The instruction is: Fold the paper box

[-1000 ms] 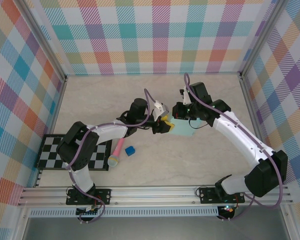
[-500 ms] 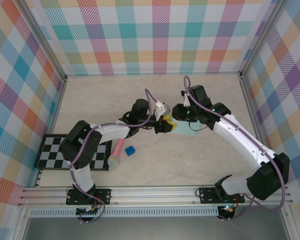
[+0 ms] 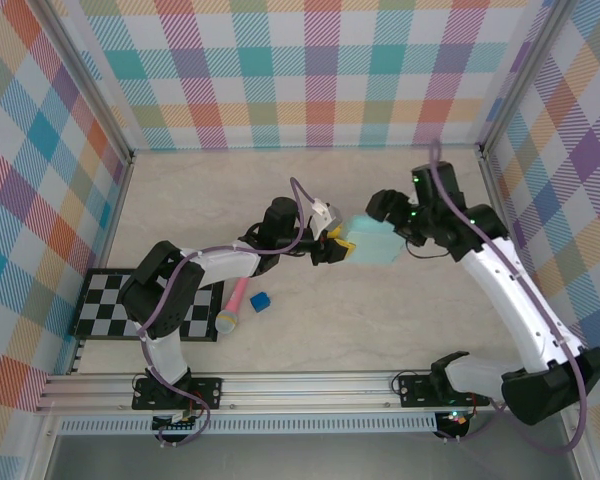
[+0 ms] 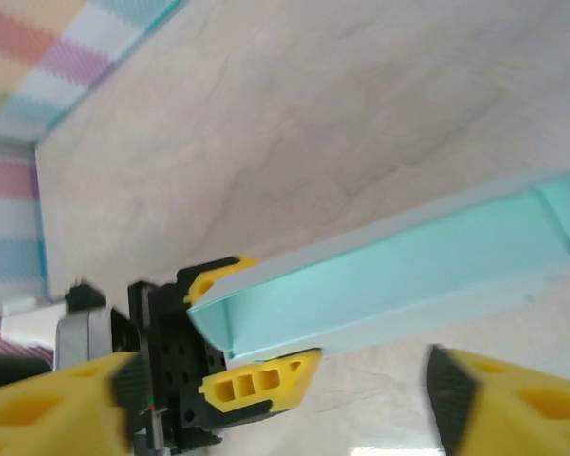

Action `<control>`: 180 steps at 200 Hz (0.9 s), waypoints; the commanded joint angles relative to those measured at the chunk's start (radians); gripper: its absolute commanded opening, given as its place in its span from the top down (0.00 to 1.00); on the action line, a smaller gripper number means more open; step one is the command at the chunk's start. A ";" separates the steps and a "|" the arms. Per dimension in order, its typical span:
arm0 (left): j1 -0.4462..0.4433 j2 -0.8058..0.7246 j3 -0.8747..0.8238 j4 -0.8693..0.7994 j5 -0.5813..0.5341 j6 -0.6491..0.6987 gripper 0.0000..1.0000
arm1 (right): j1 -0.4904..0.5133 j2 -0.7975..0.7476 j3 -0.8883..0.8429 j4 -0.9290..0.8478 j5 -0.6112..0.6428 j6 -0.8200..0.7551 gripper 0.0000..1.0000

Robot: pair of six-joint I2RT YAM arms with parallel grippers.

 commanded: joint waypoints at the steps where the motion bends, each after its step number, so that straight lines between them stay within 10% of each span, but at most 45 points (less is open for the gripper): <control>1: -0.010 -0.025 0.028 0.060 -0.008 0.028 0.87 | -0.099 -0.045 -0.048 -0.071 -0.086 0.339 0.14; 60: -0.018 -0.031 0.027 0.081 -0.022 0.005 0.87 | -0.172 0.096 -0.159 0.108 -0.384 0.686 0.04; 180: -0.027 0.024 0.011 0.307 -0.176 -0.330 0.87 | -0.117 0.069 -0.272 0.197 -0.142 0.799 0.28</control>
